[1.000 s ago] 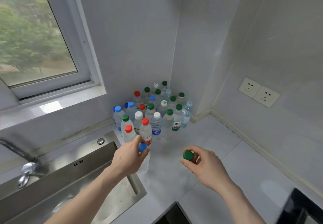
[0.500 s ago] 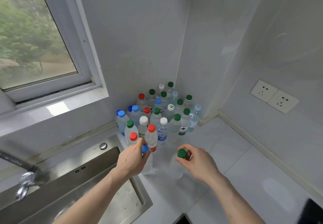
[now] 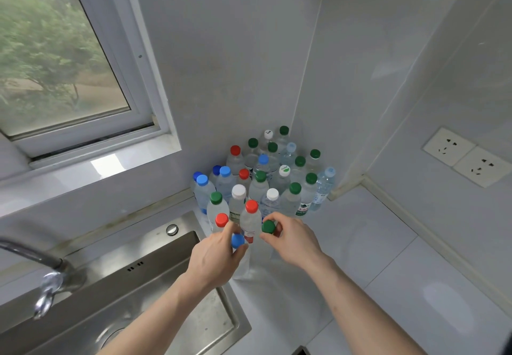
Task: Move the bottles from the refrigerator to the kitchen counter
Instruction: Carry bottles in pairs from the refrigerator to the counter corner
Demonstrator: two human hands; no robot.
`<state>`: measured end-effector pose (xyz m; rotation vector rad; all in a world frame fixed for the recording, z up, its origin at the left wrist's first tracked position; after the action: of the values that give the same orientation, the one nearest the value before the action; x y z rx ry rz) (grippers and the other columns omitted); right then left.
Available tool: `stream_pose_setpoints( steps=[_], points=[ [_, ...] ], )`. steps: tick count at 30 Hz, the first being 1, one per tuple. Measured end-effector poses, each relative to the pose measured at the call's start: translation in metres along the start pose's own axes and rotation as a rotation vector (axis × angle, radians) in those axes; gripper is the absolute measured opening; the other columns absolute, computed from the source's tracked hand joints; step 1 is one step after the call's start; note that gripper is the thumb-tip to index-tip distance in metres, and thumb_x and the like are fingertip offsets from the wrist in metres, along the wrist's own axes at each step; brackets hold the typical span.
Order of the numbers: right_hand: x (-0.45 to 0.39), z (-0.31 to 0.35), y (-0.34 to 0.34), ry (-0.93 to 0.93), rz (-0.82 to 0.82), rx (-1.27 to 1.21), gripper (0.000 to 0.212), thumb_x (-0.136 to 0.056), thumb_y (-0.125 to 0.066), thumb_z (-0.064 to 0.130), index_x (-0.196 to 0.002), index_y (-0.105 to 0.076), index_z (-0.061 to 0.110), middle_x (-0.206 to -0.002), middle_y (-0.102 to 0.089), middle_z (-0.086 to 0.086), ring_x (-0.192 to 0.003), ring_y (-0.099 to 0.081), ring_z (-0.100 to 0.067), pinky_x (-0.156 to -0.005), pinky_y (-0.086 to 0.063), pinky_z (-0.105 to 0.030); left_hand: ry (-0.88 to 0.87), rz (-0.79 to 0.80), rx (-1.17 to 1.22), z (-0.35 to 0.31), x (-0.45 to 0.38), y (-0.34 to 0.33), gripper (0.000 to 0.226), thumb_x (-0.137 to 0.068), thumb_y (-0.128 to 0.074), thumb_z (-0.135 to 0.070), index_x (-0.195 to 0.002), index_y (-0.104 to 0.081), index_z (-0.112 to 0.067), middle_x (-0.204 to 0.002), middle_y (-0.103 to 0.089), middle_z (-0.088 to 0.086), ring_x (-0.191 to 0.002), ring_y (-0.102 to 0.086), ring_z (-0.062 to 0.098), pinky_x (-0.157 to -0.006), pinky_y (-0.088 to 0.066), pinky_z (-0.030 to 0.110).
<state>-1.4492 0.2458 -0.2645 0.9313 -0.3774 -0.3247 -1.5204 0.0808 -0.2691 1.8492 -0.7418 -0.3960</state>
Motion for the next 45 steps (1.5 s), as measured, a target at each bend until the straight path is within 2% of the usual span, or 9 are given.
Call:
stream_pose_setpoints(
  steps=[4, 9, 16, 19, 24, 26, 30, 38, 45],
  points=[
    [-0.001, -0.003, -0.013, -0.030, 0.025, -0.041, 0.022, -0.094, -0.067, 0.047, -0.114, -0.064, 0.038, -0.075, -0.056, 0.020, -0.082, -0.059, -0.014, -0.066, -0.045, -0.028, 0.012, 0.017, -0.004, 0.005, 0.001, 0.000, 0.031, -0.099, -0.051, -0.057, -0.114, -0.040, -0.033, -0.087, -0.060, -0.015, -0.074, -0.058, 0.013, -0.057, -0.039, 0.022],
    [0.007, 0.000, -0.016, -0.041, 0.052, -0.065, 0.033, -0.098, -0.062, 0.042, -0.131, -0.060, 0.039, -0.095, -0.065, 0.017, -0.097, -0.066, -0.018, -0.080, -0.054, -0.032, 0.019, 0.020, -0.007, 0.006, 0.006, 0.000, 0.033, -0.098, -0.049, -0.060, -0.116, -0.041, -0.033, -0.094, -0.068, -0.014, -0.078, -0.063, 0.013, -0.067, -0.055, 0.030],
    [0.030, -0.006, -0.007, -0.088, 0.080, -0.086, 0.055, -0.097, -0.059, 0.040, -0.150, -0.043, 0.044, -0.111, -0.065, 0.018, -0.105, -0.061, -0.013, -0.089, -0.050, -0.032, 0.011, -0.017, -0.020, 0.002, 0.014, 0.016, 0.039, -0.099, -0.048, -0.060, -0.126, -0.040, -0.033, -0.093, -0.068, -0.013, -0.079, -0.064, 0.011, -0.067, -0.057, 0.030],
    [0.049, -0.009, 0.002, -0.089, 0.040, -0.112, 0.056, -0.096, -0.059, 0.044, -0.149, -0.042, 0.047, -0.112, -0.063, 0.020, -0.090, -0.059, -0.009, -0.088, -0.052, -0.032, 0.006, -0.019, -0.006, -0.001, 0.019, 0.024, 0.039, -0.098, -0.049, -0.060, -0.126, -0.038, -0.034, -0.090, -0.066, -0.015, -0.074, -0.063, 0.008, -0.062, -0.057, 0.029],
    [0.092, -0.017, 0.020, -0.080, -0.045, -0.146, 0.056, -0.095, -0.060, 0.047, -0.148, -0.041, 0.049, -0.113, -0.060, 0.021, -0.086, -0.061, -0.008, -0.091, -0.053, -0.032, -0.068, -0.081, 0.046, -0.021, 0.037, 0.047, 0.031, -0.099, -0.050, -0.053, -0.123, -0.041, -0.036, -0.092, -0.064, -0.021, -0.074, -0.062, 0.009, -0.054, -0.038, 0.023],
    [0.113, -0.023, 0.031, -0.087, -0.082, -0.170, 0.056, -0.095, -0.062, 0.046, -0.147, -0.043, 0.049, -0.114, -0.060, 0.022, -0.080, -0.063, -0.006, -0.089, -0.053, -0.031, -0.104, -0.109, 0.075, -0.035, 0.045, 0.054, 0.028, -0.098, -0.053, -0.051, -0.121, -0.043, -0.037, -0.091, -0.063, -0.022, -0.075, -0.062, 0.008, -0.056, -0.039, 0.022],
    [0.161, -0.046, 0.051, -0.132, -0.144, -0.223, 0.052, -0.096, -0.065, 0.040, -0.144, -0.048, 0.048, -0.117, -0.058, 0.025, -0.077, -0.065, -0.004, -0.083, -0.053, -0.025, -0.201, -0.088, 0.114, -0.074, 0.060, 0.057, 0.028, -0.098, -0.057, -0.048, -0.122, -0.045, -0.040, -0.093, -0.061, -0.023, -0.078, -0.064, 0.002, -0.066, -0.054, 0.027],
    [0.288, -0.098, 0.091, -0.289, -0.321, -0.349, 0.049, -0.100, -0.062, 0.037, -0.143, -0.046, 0.053, -0.128, -0.054, 0.033, -0.109, -0.060, 0.007, -0.097, -0.052, -0.025, -0.517, 0.017, 0.126, -0.193, 0.100, 0.036, 0.022, -0.096, -0.061, -0.044, -0.116, -0.053, -0.042, -0.098, -0.059, -0.024, -0.084, -0.063, -0.001, -0.072, -0.055, 0.026],
    [0.436, -0.139, 0.108, -0.452, -0.524, -0.369, 0.051, -0.099, -0.064, 0.040, -0.146, -0.045, 0.051, -0.135, -0.052, 0.033, -0.120, -0.053, 0.010, -0.105, -0.047, -0.025, -0.757, 0.143, 0.203, -0.298, 0.174, 0.004, 0.022, -0.095, -0.063, -0.040, -0.117, -0.058, -0.040, -0.111, -0.058, -0.025, -0.095, -0.059, -0.005, -0.081, -0.057, 0.031]
  ],
)
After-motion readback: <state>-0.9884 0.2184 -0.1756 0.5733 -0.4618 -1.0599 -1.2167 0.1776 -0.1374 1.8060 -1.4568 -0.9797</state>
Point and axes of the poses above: each hand's wrist, its own x-axis away from the middle knuckle, its own y-axis out of the back of the hand, z = x × y, the point moved 9 cm from there along -x, towards the middle knuckle
